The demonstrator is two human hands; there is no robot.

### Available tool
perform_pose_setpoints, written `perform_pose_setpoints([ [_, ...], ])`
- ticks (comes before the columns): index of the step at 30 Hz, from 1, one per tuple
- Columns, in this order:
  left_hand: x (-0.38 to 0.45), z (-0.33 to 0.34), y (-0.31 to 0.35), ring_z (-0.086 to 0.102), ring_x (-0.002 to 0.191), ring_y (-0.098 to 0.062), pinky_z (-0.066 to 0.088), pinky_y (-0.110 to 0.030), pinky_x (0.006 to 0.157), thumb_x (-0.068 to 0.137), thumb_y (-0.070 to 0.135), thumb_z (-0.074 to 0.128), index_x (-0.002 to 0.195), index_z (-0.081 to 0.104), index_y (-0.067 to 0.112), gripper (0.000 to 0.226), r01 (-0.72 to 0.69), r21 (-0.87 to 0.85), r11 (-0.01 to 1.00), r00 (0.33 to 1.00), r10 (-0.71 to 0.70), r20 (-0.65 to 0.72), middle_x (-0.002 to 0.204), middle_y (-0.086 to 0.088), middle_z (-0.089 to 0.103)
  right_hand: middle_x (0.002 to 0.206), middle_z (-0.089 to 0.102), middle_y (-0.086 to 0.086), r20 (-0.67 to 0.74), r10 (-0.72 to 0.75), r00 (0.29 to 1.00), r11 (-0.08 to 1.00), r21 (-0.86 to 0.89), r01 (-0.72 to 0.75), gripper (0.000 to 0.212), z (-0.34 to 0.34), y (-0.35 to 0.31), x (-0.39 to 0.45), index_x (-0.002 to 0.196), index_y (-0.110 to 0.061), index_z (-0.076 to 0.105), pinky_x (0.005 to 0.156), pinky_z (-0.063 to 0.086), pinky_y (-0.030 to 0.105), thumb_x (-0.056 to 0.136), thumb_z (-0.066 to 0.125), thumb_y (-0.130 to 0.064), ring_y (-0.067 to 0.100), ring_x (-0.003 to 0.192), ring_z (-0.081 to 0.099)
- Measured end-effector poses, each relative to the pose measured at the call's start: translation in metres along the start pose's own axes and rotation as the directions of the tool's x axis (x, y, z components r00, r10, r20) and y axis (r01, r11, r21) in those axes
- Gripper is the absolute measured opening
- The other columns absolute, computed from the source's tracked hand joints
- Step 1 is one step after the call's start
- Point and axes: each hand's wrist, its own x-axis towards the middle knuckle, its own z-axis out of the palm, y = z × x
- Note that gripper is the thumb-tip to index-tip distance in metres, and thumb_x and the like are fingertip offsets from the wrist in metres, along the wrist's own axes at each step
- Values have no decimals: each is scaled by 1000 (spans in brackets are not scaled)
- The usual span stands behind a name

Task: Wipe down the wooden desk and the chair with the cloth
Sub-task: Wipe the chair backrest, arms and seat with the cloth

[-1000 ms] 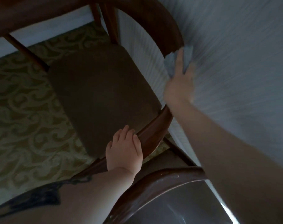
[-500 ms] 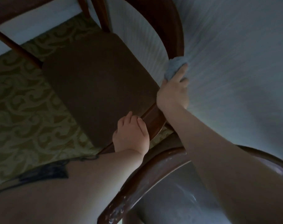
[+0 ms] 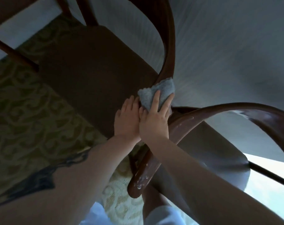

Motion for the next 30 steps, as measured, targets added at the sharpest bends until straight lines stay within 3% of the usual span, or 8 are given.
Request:
perform_pose_setpoints([
  [2,-22,1,-21,5,149,-15,22,-40,118,97,42,22,154,5,16,65,-24,60,998,998,21,52,163,-1,7,157,-27,17,22,40,999,999,-20,-39,68,14,-9,-27,156,-18,-7,121,16,43,101,26,-39,35,148,-9],
  [5,-42,-1,-46,-3,149,-15,14,-41,120,100,45,27,154,-4,17,68,-88,98,991,989,75,123,163,-1,-4,154,-33,17,55,153,987,987,40,-155,70,32,-31,-61,155,-20,-10,119,18,40,102,31,-43,34,149,-3],
  [10,-39,-14,-63,-16,148,-17,0,-45,121,99,52,22,150,-22,18,76,-308,161,938,933,265,243,160,-1,-22,156,-29,18,-60,258,964,966,-24,-259,78,30,-36,-22,154,-23,-13,118,20,48,99,34,-53,39,147,-3],
  [12,-35,-22,-72,-15,148,-18,-1,-47,120,99,53,14,150,-23,19,71,-372,182,910,911,320,262,160,-1,-21,157,-28,14,-107,280,954,958,-36,-285,77,29,-36,-15,154,-24,-12,118,23,49,100,35,-51,36,148,-4],
  [16,-31,-34,-76,-21,146,-24,-4,-51,119,100,48,28,150,-22,15,78,-475,281,834,854,360,377,159,-6,-25,156,-33,6,-80,306,949,950,86,-300,71,43,-43,-41,154,-30,-10,116,24,46,101,32,-50,30,149,-5],
  [21,-22,-33,-71,-24,145,-16,-10,-41,119,102,49,15,149,-25,20,68,-587,211,781,799,519,302,158,1,-26,161,-20,7,-5,389,921,896,236,-377,66,11,-26,-11,152,-36,-15,111,33,46,104,30,-40,35,145,22],
  [23,-18,-35,-73,-23,145,-14,-12,-40,119,102,47,14,150,-22,21,65,-644,193,741,754,570,328,159,2,-25,162,-14,7,5,388,922,899,220,-380,68,2,-22,1,152,-35,-17,110,33,44,104,32,-36,34,144,25],
  [30,-9,-48,-75,-15,148,-19,-9,-43,120,102,47,18,152,-16,24,65,-683,129,719,701,595,393,161,2,-19,162,-4,12,-65,415,907,903,146,-403,73,1,-22,28,151,-33,-20,113,30,50,104,36,-34,37,143,25],
])
